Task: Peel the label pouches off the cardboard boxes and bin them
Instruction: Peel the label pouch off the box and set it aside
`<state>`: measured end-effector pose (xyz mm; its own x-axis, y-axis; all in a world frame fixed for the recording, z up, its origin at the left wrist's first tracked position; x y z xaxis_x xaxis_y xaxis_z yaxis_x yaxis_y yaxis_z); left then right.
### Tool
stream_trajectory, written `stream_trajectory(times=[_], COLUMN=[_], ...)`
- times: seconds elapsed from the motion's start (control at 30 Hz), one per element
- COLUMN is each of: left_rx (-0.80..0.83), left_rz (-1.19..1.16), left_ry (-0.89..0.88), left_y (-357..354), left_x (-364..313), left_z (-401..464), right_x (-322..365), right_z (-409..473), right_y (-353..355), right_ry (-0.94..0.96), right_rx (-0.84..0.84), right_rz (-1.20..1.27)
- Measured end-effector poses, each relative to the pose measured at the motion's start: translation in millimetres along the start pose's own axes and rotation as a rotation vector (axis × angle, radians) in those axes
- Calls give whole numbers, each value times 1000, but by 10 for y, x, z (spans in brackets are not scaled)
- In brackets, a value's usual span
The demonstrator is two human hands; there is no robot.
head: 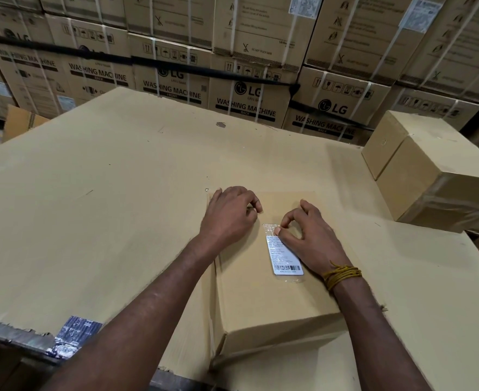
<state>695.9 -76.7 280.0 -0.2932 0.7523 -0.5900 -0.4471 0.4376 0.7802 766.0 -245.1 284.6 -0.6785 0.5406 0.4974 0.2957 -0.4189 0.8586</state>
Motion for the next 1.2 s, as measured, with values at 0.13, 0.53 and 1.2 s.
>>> stream_trajectory(times=[0.13, 0.53, 1.2], left_rx=[-5, 1, 9], left_rz=[3, 5, -1], left_ry=[0, 3, 2], left_y=[10, 12, 3], left_x=[-7, -15, 3], left_z=[-3, 0, 4], right_x=[10, -5, 36], right_z=[-19, -96, -89], right_y=[11, 19, 7], right_ry=[-15, 15, 57], right_rx=[-8, -4, 4], right_rz=[-7, 21, 2])
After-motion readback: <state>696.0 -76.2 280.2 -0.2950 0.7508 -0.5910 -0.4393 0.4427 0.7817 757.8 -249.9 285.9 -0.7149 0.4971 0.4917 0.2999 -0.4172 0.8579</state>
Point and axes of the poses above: each hand's wrist, its own z-axis towards the middle knuckle, its own y-axis out of the back of the hand, x = y × z, the point moved 6 cm from there along z, towards the middle knuckle, and after that the axes turned 7 degrees about y, right-handed, at the moved point
